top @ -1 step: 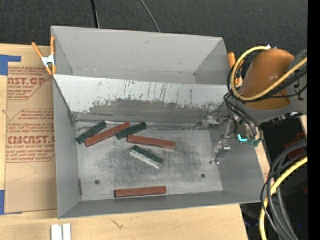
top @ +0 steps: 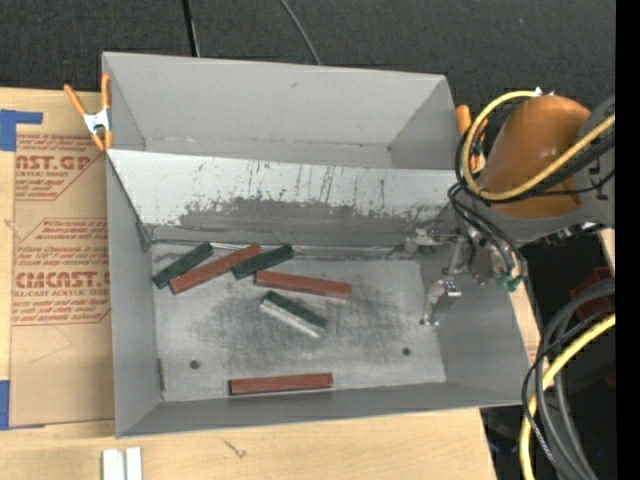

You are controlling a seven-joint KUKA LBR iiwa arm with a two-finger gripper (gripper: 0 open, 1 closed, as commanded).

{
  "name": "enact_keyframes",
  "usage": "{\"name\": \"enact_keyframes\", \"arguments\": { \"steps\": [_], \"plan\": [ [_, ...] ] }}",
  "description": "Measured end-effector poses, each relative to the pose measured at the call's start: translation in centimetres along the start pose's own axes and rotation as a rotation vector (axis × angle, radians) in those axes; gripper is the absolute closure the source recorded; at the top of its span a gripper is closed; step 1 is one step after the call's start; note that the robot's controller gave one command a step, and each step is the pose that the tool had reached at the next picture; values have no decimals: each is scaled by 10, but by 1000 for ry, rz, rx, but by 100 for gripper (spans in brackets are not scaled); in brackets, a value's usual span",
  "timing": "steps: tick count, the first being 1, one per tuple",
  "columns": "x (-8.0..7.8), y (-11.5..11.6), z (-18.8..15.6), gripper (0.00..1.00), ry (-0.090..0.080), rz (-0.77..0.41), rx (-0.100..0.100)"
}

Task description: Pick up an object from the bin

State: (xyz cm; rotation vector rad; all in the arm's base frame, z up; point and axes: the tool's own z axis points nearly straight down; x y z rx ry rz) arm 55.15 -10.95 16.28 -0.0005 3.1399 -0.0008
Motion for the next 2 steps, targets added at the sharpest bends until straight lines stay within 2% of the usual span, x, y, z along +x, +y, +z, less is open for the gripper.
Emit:
{"name": "enact_keyframes", "arguments": {
  "steps": [1, 2],
  "plan": [
    [-10, 79, 90, 100, 6, -13, -2],
    [-10, 79, 90, 100, 6, -13, -2]
  ]
}}
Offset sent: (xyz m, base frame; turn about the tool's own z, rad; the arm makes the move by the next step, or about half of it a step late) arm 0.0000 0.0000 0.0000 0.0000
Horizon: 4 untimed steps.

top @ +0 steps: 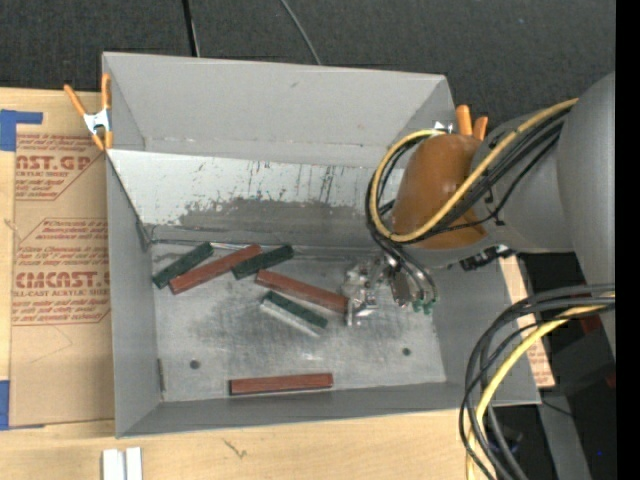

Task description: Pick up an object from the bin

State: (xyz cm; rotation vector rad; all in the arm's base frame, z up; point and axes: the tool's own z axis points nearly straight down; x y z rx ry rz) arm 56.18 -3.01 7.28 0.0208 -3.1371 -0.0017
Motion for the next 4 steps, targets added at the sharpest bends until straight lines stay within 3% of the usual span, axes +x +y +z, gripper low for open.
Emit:
{"name": "enact_keyframes", "arguments": {
  "steps": [1, 2, 3, 4],
  "plan": [
    [34, -10, -180, 100, -13, -245, 3],
    [35, -10, -177, 100, -9, -245, 2],
    [30, -8, -171, 100, -15, -250, 3],
    [2, -6, -196, 100, -1, -312, 0]
  ]
}}
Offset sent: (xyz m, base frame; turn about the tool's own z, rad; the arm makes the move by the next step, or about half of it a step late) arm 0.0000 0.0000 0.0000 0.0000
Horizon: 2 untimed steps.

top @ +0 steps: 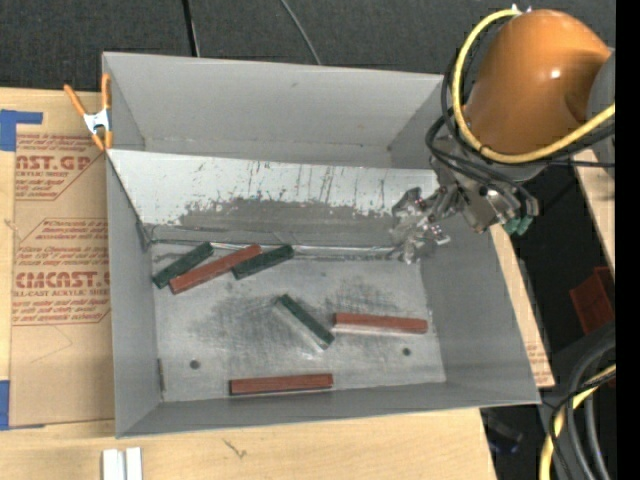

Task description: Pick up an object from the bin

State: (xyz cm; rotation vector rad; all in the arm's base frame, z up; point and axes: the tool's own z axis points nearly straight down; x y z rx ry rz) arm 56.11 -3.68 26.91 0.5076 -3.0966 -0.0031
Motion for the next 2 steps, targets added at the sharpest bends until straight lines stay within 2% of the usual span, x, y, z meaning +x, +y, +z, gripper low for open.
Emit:
{"name": "enact_keyframes", "arguments": {
  "steps": [1, 2],
  "plan": [
    [38, 27, 115, 0, 4, 120, -2],
    [36, 26, 111, 0, -4, 119, 2]
  ]
}}
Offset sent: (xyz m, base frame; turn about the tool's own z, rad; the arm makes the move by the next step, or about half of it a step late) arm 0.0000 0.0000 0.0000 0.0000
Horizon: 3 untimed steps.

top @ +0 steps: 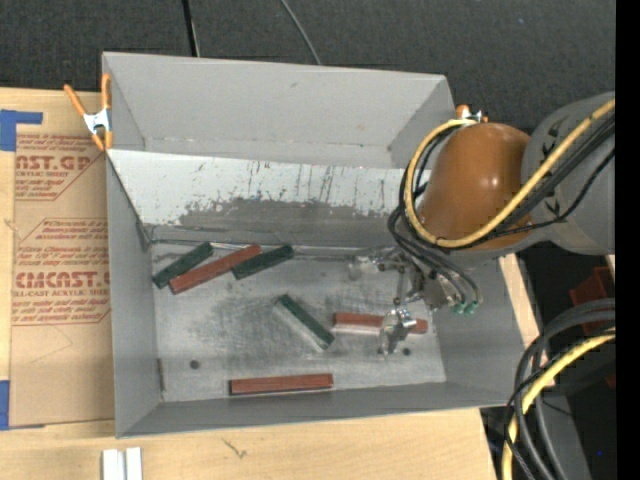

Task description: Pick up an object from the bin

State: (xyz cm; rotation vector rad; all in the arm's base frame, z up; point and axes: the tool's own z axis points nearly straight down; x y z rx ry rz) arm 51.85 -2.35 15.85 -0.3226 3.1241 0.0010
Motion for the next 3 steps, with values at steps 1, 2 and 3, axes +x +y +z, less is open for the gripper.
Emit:
{"name": "enact_keyframes", "arguments": {
  "steps": [1, 2, 3],
  "plan": [
    [-18, -23, 86, 100, 8, 44, -1],
    [-18, -23, 86, 100, 8, 45, -1],
    [-5, -30, -120, 100, -5, 24, 2]
  ]
}}
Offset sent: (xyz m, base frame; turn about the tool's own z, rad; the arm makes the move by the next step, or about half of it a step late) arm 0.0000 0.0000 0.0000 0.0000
